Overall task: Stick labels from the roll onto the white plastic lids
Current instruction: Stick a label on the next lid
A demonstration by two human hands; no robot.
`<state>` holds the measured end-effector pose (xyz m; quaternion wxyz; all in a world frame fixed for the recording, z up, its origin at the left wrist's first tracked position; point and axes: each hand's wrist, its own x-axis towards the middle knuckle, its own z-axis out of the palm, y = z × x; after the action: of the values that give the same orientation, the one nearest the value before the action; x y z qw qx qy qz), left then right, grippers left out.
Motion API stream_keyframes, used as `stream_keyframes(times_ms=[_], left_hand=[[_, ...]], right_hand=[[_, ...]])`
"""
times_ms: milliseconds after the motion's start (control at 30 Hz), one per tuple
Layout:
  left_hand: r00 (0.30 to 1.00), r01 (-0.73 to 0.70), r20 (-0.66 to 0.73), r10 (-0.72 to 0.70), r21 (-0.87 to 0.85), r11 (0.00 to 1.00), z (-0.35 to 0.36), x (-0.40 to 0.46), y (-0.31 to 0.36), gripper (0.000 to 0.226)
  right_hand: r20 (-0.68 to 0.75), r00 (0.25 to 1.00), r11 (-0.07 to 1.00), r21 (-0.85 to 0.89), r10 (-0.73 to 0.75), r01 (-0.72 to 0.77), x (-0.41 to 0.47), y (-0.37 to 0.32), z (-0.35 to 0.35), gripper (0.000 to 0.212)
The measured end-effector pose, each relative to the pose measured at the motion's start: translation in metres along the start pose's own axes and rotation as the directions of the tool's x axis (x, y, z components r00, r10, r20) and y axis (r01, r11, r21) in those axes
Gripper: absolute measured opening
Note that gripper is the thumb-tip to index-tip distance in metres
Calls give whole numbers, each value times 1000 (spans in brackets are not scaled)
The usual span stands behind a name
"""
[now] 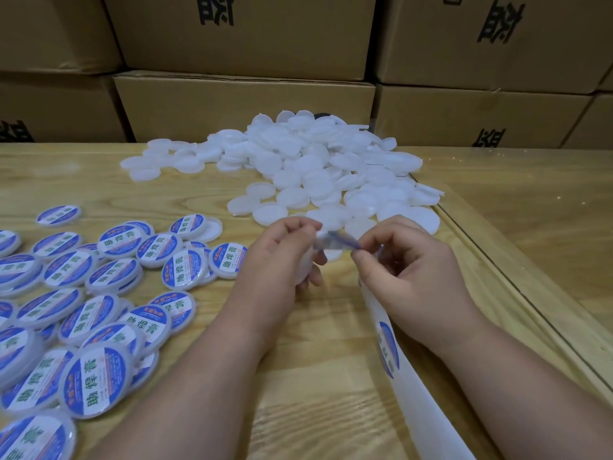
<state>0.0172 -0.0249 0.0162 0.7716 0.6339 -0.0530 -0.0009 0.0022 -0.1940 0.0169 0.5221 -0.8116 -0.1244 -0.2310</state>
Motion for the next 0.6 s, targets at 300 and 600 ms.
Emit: stream_keyframes(times_ms=[300, 600], left_hand=[[989, 146, 67, -131, -321, 936, 6, 2, 1, 31], [979, 197, 98, -177, -263, 944, 6, 2, 2, 39]], right_hand=[[487, 731, 540, 494, 478, -682, 10, -8, -19, 31], [615, 636, 549, 363, 466, -753, 9, -3, -16, 25]])
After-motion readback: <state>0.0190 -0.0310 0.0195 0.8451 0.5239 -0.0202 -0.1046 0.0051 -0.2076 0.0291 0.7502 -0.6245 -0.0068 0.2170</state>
